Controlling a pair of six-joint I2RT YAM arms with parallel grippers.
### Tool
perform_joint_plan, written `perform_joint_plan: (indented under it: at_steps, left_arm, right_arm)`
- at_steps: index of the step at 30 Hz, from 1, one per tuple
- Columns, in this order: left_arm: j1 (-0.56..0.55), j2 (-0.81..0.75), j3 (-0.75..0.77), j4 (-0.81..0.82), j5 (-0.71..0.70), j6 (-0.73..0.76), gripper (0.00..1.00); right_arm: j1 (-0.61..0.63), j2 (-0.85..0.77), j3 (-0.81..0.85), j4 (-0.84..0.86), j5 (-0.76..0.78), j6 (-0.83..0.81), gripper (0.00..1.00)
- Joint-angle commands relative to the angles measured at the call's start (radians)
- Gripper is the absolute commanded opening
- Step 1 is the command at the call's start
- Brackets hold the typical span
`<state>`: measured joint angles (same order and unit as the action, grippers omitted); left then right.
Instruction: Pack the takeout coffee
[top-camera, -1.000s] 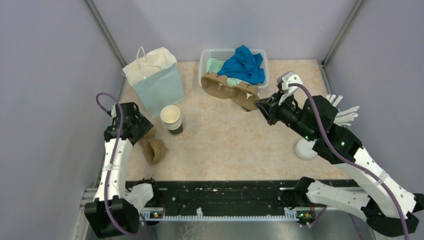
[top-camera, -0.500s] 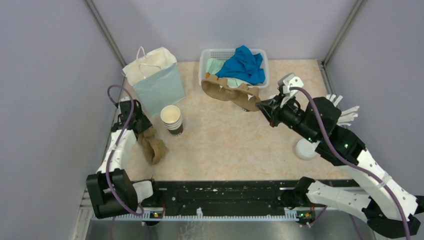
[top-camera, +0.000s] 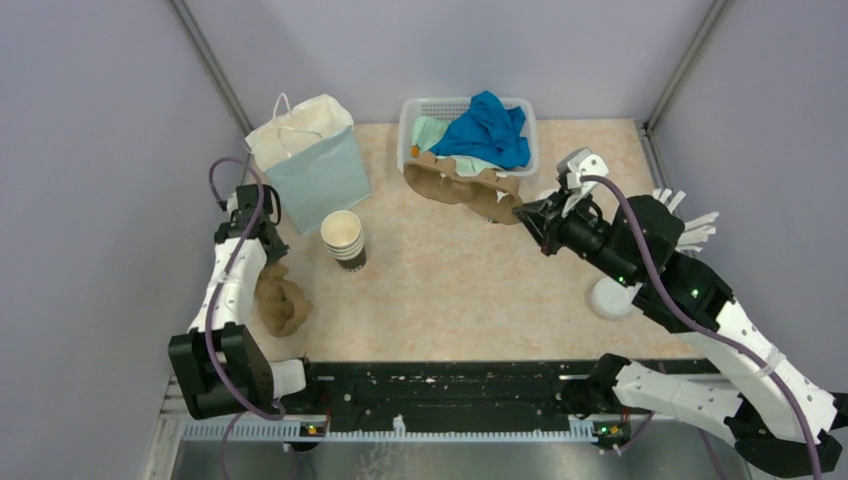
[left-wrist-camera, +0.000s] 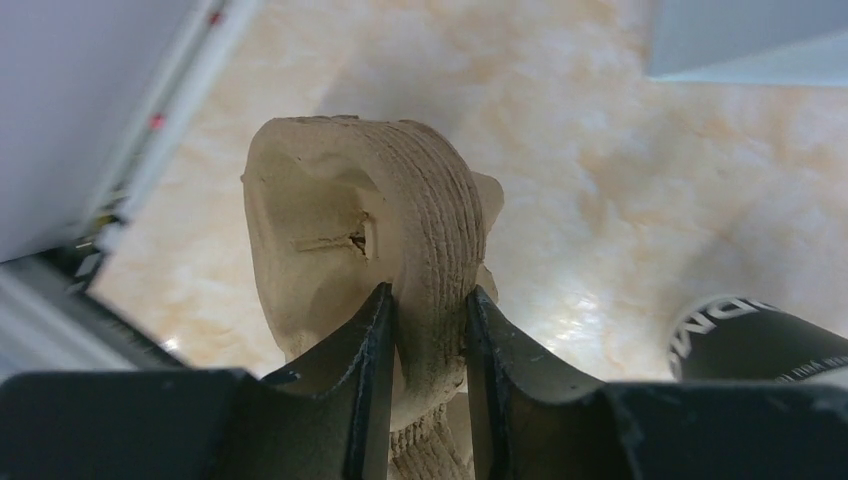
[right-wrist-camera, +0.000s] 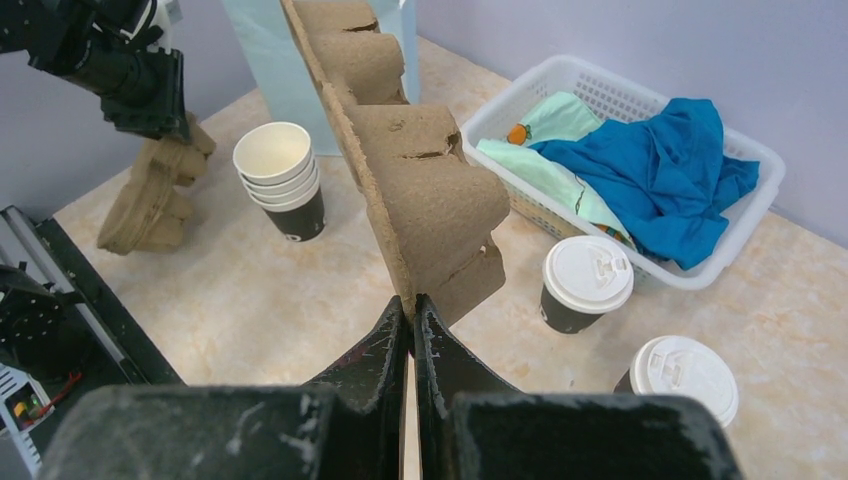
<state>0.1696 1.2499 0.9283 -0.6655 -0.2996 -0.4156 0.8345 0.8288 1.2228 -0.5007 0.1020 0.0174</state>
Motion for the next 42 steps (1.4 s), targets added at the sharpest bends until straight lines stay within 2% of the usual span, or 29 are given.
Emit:
perform_joint_plan:
  at_steps: [1, 6, 8, 9, 10, 11, 12, 16, 18, 20, 22, 23, 25, 28, 31, 35, 38, 42]
  left_arm:
    - [0.007, 0.031, 0.123, -0.244, -0.261, 0.006, 0.25]
    - [0.018, 0.114, 0.112, -0.263, -0.318, 0.048, 0.27]
    - [0.019, 0.151, 0.118, -0.262, -0.316, 0.044, 0.31]
    - [0.019, 0.165, 0.13, -0.268, -0.314, 0.035, 0.37]
    - [0.018, 0.176, 0.153, -0.29, -0.314, 0.013, 0.46]
    - [0.019, 0.183, 0.177, -0.315, -0.315, -0.003, 0.59]
    - [0.018, 0.183, 0.206, -0.335, -0.307, -0.014, 0.65]
    - [0.016, 0.143, 0.339, -0.416, -0.207, -0.048, 0.75]
    - [0.017, 0.094, 0.409, -0.429, -0.137, -0.053, 0.78]
    - [0.016, 0.018, 0.457, -0.355, -0.002, -0.004, 0.79]
    - [0.017, -0.078, 0.44, -0.187, 0.161, 0.051, 0.8]
    - [0.016, -0.13, 0.409, -0.031, 0.234, 0.057, 0.8]
    - [0.017, -0.208, 0.357, 0.162, 0.341, 0.033, 0.84]
    - [0.018, -0.199, 0.367, 0.311, 0.44, 0.016, 0.86]
    - [0.016, -0.107, 0.457, 0.347, 0.577, 0.1, 0.85]
    - [0.016, -0.005, 0.564, 0.31, 0.666, 0.232, 0.84]
    - [0.017, 0.023, 0.588, 0.299, 0.667, 0.308, 0.86]
    - [0.019, 0.088, 0.663, 0.223, 0.615, 0.241, 0.95]
  right_arm:
    - [-0.01, -0.029, 0.015, 0.03, -0.012, -0.027, 0.0]
    - [-0.008, -0.044, 0.015, 0.028, 0.014, -0.064, 0.0]
    - [-0.008, -0.048, 0.015, 0.023, 0.018, -0.068, 0.0]
    - [-0.008, -0.049, 0.016, 0.019, 0.019, -0.069, 0.0]
    - [-0.008, -0.05, 0.02, 0.014, 0.022, -0.069, 0.0]
    - [-0.007, -0.051, 0.021, 0.008, 0.027, -0.07, 0.0]
    - [-0.008, -0.052, 0.024, 0.004, 0.031, -0.07, 0.0]
    - [-0.008, -0.05, 0.034, -0.008, 0.04, -0.074, 0.0]
    - [-0.008, -0.042, 0.046, -0.02, 0.039, -0.08, 0.0]
    - [-0.008, -0.033, 0.064, -0.034, 0.045, -0.087, 0.0]
    - [-0.008, -0.026, 0.075, -0.044, 0.05, -0.091, 0.0]
    - [-0.008, -0.023, 0.08, -0.048, 0.05, -0.091, 0.0]
    - [-0.008, -0.015, 0.088, -0.057, 0.048, -0.088, 0.0]
    - [-0.008, 0.004, 0.113, -0.077, 0.039, -0.08, 0.0]
    - [-0.008, 0.015, 0.134, -0.095, 0.043, -0.062, 0.0]
    - [-0.008, 0.02, 0.155, -0.109, 0.05, -0.03, 0.0]
    - [-0.008, 0.021, 0.164, -0.115, 0.063, 0.002, 0.0]
    - [-0.007, 0.033, 0.184, -0.127, 0.064, 0.034, 0.0]
